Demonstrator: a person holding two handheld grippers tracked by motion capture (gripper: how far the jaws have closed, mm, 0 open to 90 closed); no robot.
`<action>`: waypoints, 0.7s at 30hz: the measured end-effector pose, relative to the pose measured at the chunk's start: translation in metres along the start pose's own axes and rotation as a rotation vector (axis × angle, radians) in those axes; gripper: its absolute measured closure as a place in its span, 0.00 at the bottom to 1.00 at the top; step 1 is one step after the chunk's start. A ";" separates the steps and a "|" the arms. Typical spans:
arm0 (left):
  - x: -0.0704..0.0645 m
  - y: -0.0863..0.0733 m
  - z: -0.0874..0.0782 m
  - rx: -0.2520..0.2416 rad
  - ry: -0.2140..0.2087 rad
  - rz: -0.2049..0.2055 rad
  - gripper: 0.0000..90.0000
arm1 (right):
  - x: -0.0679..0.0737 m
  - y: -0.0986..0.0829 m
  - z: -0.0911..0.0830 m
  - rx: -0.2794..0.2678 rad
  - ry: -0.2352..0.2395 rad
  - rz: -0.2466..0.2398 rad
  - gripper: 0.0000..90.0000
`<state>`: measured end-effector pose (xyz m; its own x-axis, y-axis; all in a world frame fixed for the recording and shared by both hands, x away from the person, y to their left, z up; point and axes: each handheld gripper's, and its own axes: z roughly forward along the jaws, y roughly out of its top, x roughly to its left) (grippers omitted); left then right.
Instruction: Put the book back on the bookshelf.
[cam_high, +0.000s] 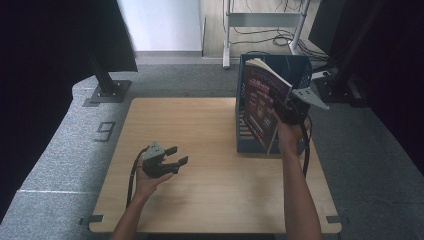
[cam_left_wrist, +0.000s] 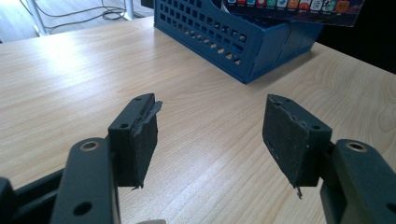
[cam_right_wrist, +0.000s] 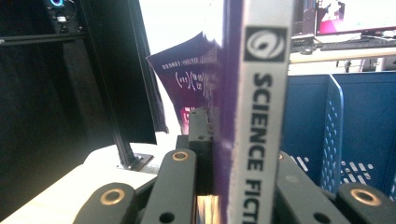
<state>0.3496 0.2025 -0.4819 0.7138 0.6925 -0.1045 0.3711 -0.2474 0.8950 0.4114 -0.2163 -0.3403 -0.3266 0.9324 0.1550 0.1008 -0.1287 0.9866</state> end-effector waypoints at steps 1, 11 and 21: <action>0.000 0.000 0.000 0.000 0.003 0.003 0.40 | 0.000 0.000 0.002 0.003 -0.004 -0.002 0.91; 0.003 -0.001 0.000 0.001 0.001 -0.007 0.40 | -0.006 -0.003 0.017 0.004 -0.027 0.023 0.91; 0.004 -0.001 -0.002 -0.004 0.001 -0.010 0.40 | -0.006 -0.004 0.025 0.003 -0.033 0.025 0.91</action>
<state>0.3509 0.2067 -0.4828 0.7095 0.6955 -0.1132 0.3758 -0.2376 0.8957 0.4362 -0.2130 -0.3468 -0.2928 0.9395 0.1779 0.1118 -0.1512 0.9822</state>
